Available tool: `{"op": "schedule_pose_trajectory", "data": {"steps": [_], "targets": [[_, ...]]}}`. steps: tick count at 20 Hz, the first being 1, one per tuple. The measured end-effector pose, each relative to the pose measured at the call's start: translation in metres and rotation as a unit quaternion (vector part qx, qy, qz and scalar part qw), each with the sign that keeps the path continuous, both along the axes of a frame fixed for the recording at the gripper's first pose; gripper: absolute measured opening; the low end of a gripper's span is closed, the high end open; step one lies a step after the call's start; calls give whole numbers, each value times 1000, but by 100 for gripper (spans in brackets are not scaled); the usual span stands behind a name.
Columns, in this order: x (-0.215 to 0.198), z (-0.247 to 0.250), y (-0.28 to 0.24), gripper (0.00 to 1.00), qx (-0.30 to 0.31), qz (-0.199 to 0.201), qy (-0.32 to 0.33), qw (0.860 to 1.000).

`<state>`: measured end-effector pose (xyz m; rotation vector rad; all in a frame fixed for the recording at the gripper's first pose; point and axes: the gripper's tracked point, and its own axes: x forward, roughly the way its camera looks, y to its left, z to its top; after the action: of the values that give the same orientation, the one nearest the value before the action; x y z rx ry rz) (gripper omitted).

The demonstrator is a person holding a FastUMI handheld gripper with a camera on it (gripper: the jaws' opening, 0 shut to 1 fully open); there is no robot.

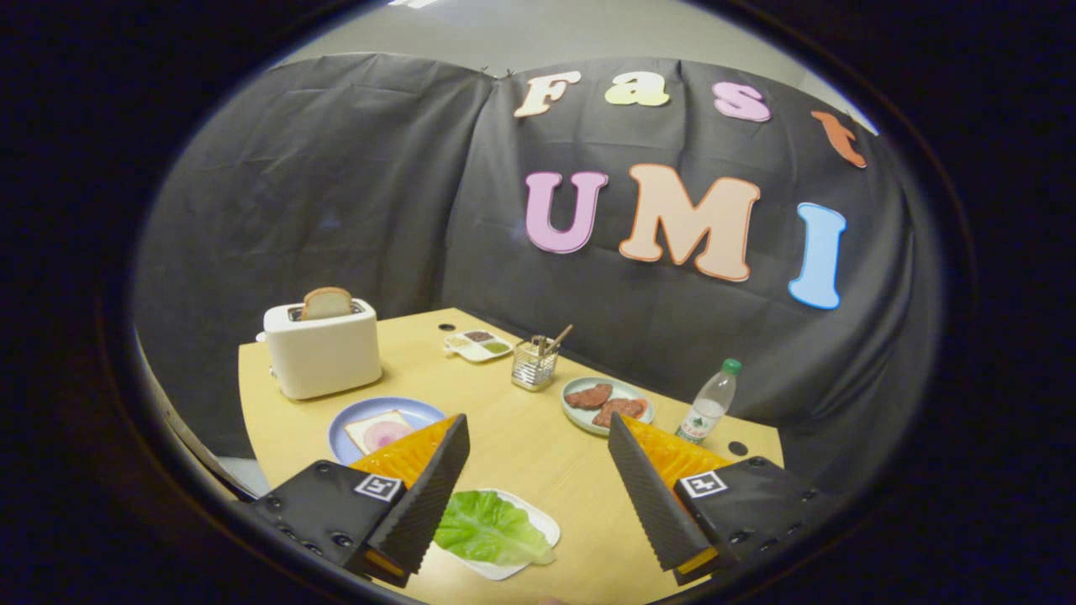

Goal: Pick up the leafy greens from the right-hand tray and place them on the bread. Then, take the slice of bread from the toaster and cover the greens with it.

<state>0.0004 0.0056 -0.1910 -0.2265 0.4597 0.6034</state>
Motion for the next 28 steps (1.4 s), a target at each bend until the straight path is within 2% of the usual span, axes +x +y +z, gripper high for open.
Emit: {"op": "schedule_pose_trajectory", "data": {"steps": [8, 15, 28], "targets": [[-9, -66, 1, 100, -45, 58, 61, 995], [-26, -118, 3, 100, -81, 99, 115, 985], [-51, -181, 0, 100, -120, 142, 204, 961]]}}
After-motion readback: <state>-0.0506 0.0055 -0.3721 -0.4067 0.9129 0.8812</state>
